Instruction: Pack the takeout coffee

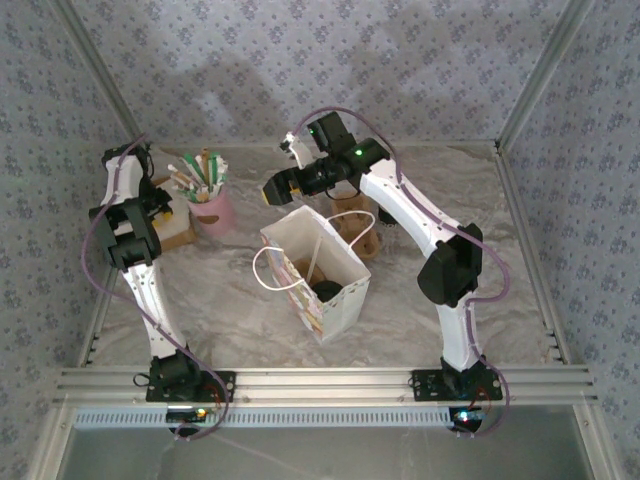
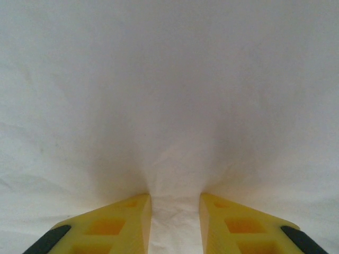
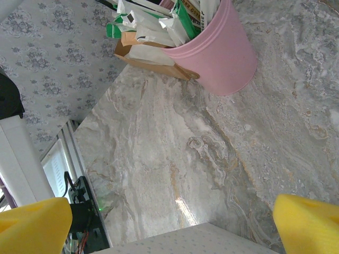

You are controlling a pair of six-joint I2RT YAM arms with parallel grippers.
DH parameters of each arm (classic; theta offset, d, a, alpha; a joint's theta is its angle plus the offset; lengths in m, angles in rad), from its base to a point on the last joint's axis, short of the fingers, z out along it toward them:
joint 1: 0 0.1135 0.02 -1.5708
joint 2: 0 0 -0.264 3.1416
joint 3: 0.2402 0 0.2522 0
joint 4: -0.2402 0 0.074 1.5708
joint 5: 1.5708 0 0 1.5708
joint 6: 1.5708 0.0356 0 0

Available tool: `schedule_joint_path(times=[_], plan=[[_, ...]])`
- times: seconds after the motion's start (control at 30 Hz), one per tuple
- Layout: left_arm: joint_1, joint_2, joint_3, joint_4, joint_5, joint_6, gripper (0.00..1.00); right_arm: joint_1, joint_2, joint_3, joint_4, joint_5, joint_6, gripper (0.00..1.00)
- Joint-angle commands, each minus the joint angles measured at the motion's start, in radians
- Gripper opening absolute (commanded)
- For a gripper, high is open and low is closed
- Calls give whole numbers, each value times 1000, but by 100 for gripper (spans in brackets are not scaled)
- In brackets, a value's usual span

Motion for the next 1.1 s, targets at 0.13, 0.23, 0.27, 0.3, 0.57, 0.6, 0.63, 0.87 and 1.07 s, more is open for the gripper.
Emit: schedule_joint_path(times=[0.13, 0.23, 0.27, 0.3, 0.57, 0.6, 0.63, 0.87, 1.07], plan=[[-3, 26, 50, -39, -34, -4, 17, -9, -36, -11, 14, -29, 3, 100], [-3, 26, 52, -42, -31, -3, 11, -12, -38, -14, 14, -30, 3, 100], [-4, 27, 52, -43, -30, -3, 9, -12, -40, -15, 16, -31, 3, 100], [-3, 24, 50, -44, -26, -3, 7, -12, -41, -16, 15, -30, 3, 100], [-12, -67, -39, 8, 4, -12, 0, -14, -56, -31, 29, -38, 11, 100], [-12, -89, -55, 18, 6, -14, 0, -14, -56, -33, 29, -38, 11, 100], [-12, -105, -65, 23, 7, -16, 0, -13, -57, -32, 29, -37, 11, 100], [-12, -182, -68, 31, 10, -20, 0, -11, -60, -31, 29, -37, 13, 100], [-11, -237, -66, 37, 5, -22, 0, -11, -56, -30, 30, -37, 13, 100]])
